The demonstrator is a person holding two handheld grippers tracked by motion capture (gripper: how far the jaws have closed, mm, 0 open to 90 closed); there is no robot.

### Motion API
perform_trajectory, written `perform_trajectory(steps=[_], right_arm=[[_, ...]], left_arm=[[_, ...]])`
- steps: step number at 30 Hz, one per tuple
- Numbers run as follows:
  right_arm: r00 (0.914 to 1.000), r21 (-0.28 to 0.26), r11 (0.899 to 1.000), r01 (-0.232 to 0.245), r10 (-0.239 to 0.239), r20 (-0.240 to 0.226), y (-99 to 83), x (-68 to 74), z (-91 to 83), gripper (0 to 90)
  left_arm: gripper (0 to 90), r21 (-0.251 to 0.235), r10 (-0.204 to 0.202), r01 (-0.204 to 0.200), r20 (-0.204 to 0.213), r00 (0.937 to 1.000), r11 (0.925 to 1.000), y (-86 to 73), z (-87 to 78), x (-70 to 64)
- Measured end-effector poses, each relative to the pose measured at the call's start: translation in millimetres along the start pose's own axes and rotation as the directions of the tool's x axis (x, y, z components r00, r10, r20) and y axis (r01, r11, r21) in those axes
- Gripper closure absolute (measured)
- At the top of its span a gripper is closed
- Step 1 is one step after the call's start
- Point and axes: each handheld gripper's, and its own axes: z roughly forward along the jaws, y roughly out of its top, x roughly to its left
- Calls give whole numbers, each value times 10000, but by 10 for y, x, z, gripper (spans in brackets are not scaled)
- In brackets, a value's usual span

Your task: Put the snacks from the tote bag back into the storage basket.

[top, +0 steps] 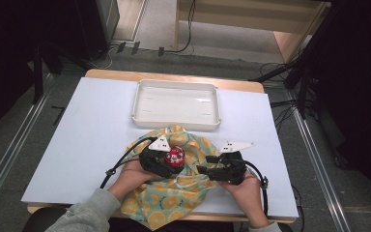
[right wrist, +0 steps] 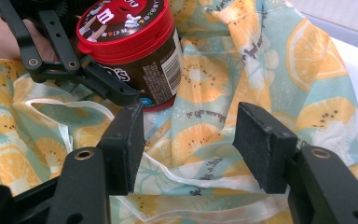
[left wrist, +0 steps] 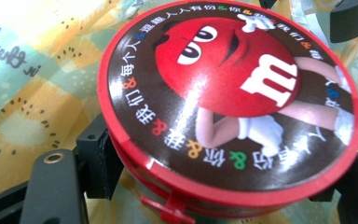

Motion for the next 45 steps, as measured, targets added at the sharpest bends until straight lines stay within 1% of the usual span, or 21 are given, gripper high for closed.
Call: perform_trajectory(steps=[3,7,10,13,17,19,22,29,32,35,37,40,45], right_arm=[[10000,-30,10000,27,-27,-37,1,1,-2,440],[10000,3,10000,64,-64,-39,-1,5,3,440],[10000,39,10000,64,-64,-52,-2,7,8,440],[10000,55,10000,58,-58,-43,-3,8,9,440],[10000,74,10000,54,-54,-49,-4,10,12,439],[10000,75,10000,61,-60,-54,-5,12,14,439],[10000,74,9999,69,-69,-59,-5,12,15,439],[10000,78,10000,53,-53,-69,-6,15,15,439],[10000,87,9999,71,-71,-66,-6,14,17,439],[9999,78,9999,64,-64,-79,-6,15,18,439],[10000,82,9999,80,-79,-58,-7,14,21,439],[10000,74,9999,74,-73,-48,-6,15,22,439],[9999,81,9999,94,-94,-45,-6,17,25,439]], left_arm=[[248,37,-9,9,16,10000,10000,5,-4,-2],[250,125,24,-26,137,9999,9999,13,-11,2],[251,174,-26,22,239,9997,9998,19,-14,6],[251,185,-94,90,218,9997,9998,22,-16,7],[252,288,-74,67,241,9997,9996,29,-25,10],[252,351,-100,92,250,9996,9993,34,-31,14],[252,322,-190,181,287,9994,9993,35,-30,19],[253,536,-372,350,406,9985,9979,55,-46,21],[253,564,-368,348,352,9987,9978,66,-56,15],[253,527,-446,427,351,9984,9977,78,-75,9],[253,549,-377,360,299,9988,9978,91,-95,7],[253,495,-424,409,295,9987,9979,108,-130,-1],[253,511,-356,344,236,9991,9981,142,-187,-18]])
